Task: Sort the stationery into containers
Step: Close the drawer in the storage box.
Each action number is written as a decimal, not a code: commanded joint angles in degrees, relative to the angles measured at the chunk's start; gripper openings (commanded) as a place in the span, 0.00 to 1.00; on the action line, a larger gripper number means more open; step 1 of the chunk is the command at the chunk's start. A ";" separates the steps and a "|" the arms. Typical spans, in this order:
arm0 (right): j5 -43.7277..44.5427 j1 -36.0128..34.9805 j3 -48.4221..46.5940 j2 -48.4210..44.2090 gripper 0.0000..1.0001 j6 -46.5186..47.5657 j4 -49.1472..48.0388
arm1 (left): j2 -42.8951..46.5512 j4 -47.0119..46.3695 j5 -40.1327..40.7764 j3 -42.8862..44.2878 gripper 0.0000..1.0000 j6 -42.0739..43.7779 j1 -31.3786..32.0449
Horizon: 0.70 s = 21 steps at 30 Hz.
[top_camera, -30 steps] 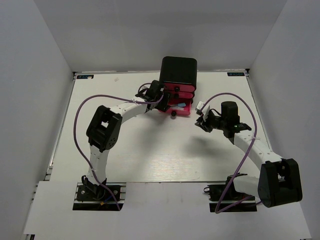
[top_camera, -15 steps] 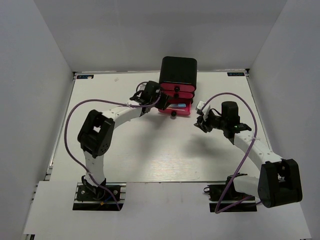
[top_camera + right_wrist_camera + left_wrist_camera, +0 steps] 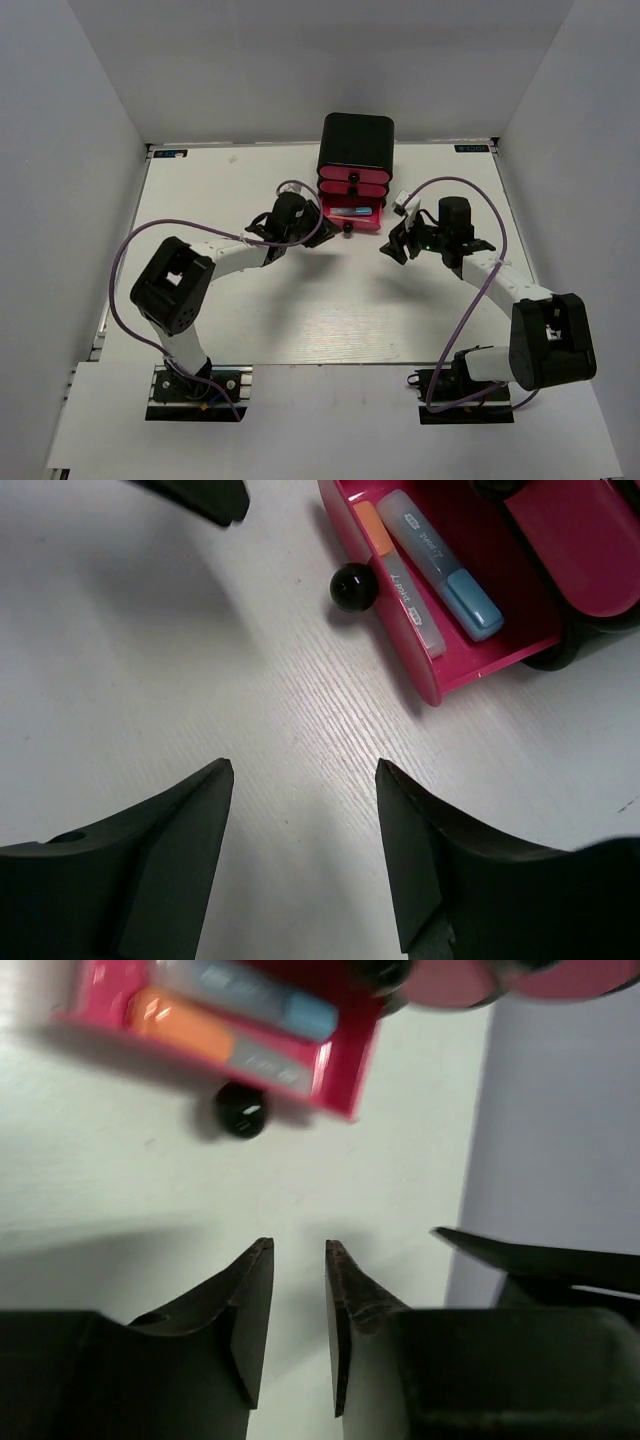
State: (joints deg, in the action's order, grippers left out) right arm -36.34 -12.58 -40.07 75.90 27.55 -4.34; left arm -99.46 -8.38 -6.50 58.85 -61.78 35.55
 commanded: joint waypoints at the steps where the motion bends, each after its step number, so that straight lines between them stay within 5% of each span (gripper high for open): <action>1: -1.90 0.36 -2.82 -0.22 0.64 -2.50 -0.85 | -0.55 -3.56 -2.11 -3.04 0.41 2.02 0.31; 5: -1.98 0.45 -2.12 -0.84 0.56 -2.24 -0.58 | -3.19 -5.77 -2.73 -3.74 0.47 -0.53 0.31; 21: -1.19 1.59 -0.44 -1.63 0.57 -2.06 -1.11 | -14.70 -14.73 -0.88 1.17 0.54 -3.79 0.31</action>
State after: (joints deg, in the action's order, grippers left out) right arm -36.64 -11.49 -40.32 75.66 25.87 -4.40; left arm -113.60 -20.36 -8.14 57.45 -65.60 35.75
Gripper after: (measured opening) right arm 0.571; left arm 0.535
